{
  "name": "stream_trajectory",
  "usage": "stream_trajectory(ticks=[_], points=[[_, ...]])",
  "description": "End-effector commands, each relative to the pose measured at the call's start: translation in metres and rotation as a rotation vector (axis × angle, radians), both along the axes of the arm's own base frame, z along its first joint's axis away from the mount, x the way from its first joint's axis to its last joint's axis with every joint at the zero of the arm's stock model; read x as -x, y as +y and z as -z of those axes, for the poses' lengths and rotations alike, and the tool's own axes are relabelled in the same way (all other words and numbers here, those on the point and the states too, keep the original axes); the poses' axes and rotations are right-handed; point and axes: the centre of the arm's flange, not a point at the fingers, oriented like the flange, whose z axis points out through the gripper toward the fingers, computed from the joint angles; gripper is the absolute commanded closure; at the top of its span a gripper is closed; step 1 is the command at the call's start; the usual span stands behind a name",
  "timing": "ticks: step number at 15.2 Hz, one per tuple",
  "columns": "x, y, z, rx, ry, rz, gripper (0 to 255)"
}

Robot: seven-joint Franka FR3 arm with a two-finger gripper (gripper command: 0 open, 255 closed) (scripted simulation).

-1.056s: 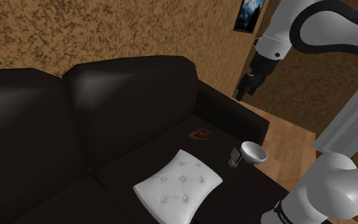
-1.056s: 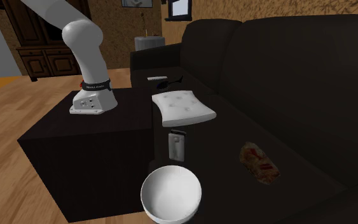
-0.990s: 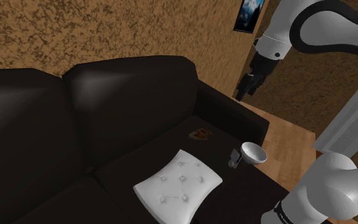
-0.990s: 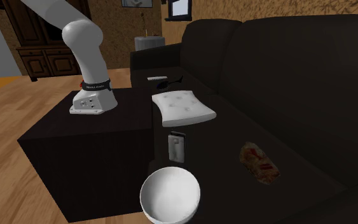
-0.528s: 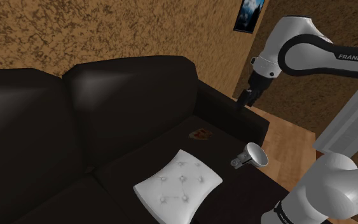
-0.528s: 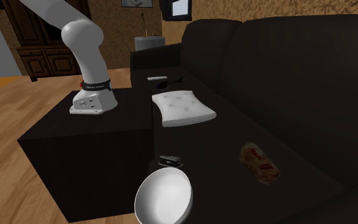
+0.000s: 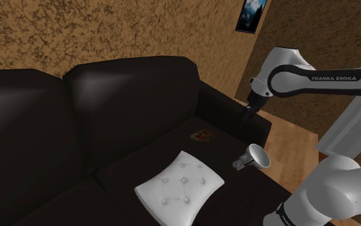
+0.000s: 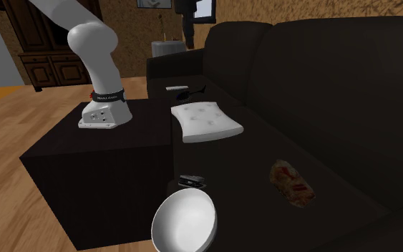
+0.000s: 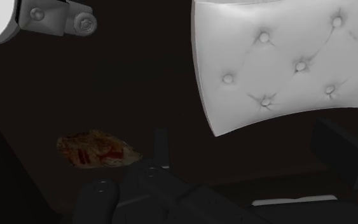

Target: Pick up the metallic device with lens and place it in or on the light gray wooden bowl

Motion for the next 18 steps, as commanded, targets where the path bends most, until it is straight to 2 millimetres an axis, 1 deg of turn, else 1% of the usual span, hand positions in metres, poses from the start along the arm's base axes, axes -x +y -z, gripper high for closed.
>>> stream_trajectory(ticks=[1, 18], points=[[0.002, -0.014, 0.023, -0.002, 0.004, 0.001, 0], [0.005, -0.142, 0.209, -0.023, 0.054, 0.021, 0]])
